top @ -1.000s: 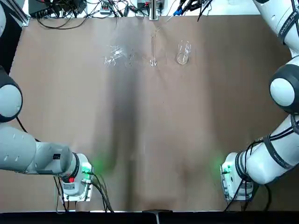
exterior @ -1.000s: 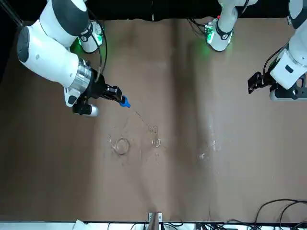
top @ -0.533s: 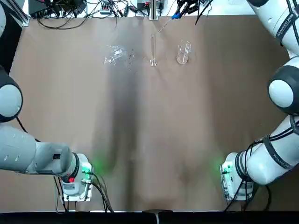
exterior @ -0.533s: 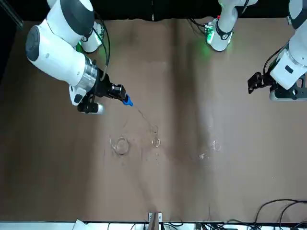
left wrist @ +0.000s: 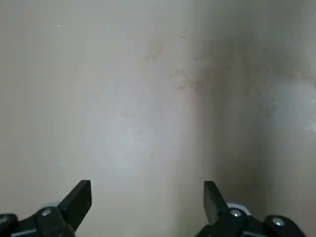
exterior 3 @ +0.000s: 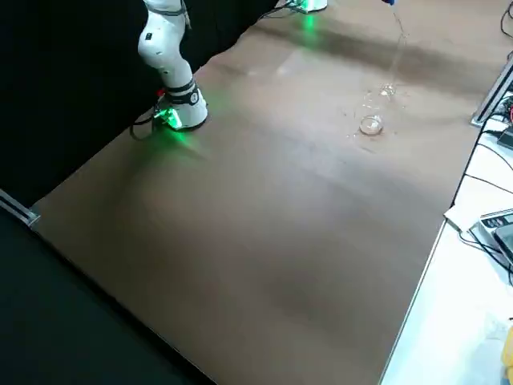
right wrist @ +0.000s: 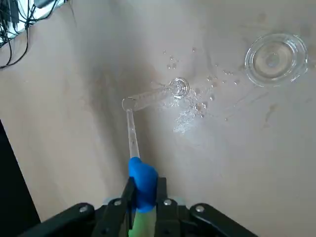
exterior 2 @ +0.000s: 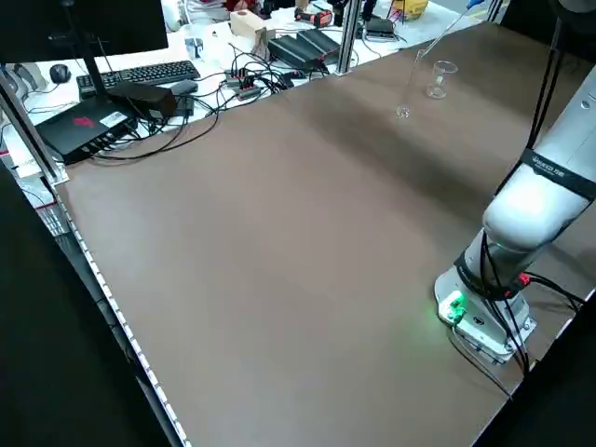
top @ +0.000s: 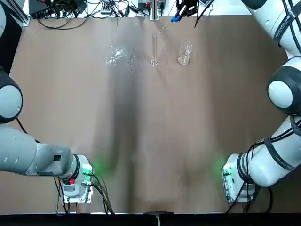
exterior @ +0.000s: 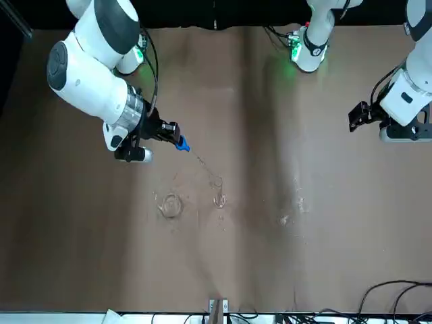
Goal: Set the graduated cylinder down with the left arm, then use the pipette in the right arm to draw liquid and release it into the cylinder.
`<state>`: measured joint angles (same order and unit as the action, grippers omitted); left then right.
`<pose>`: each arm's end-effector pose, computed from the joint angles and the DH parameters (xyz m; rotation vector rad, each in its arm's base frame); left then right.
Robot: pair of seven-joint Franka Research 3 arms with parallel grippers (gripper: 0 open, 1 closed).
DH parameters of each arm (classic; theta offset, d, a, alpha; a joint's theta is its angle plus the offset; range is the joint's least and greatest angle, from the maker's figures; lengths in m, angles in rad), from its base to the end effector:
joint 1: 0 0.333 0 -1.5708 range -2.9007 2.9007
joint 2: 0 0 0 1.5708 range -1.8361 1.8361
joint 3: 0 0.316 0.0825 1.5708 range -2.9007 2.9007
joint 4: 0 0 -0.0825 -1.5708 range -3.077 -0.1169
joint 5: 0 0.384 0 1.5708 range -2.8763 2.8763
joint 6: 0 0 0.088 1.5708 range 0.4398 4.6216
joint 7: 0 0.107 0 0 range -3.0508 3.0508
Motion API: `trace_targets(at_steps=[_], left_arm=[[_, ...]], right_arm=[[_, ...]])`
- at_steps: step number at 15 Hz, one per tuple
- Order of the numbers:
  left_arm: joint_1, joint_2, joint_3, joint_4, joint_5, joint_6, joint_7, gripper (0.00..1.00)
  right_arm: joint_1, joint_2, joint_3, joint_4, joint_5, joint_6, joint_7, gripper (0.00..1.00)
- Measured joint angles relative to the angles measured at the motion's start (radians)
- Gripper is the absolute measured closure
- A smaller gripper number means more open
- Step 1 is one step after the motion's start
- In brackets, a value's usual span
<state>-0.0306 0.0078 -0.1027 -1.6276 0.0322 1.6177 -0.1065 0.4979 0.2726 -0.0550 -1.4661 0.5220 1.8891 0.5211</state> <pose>0.5551 -0.0709 0.5974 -3.1080 0.0444 0.0214 0.5798 0.3209 0.5491 -2.6204 0.2675 0.1312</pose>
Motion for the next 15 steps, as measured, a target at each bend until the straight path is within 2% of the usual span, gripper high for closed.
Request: trace_targets(at_steps=[15], left_arm=[[0.000,0.000,0.000,0.000,0.000,0.000,0.000,0.00]], right_arm=[[0.000,0.000,-0.001,0.000,-0.013,0.001,0.000,0.86]])
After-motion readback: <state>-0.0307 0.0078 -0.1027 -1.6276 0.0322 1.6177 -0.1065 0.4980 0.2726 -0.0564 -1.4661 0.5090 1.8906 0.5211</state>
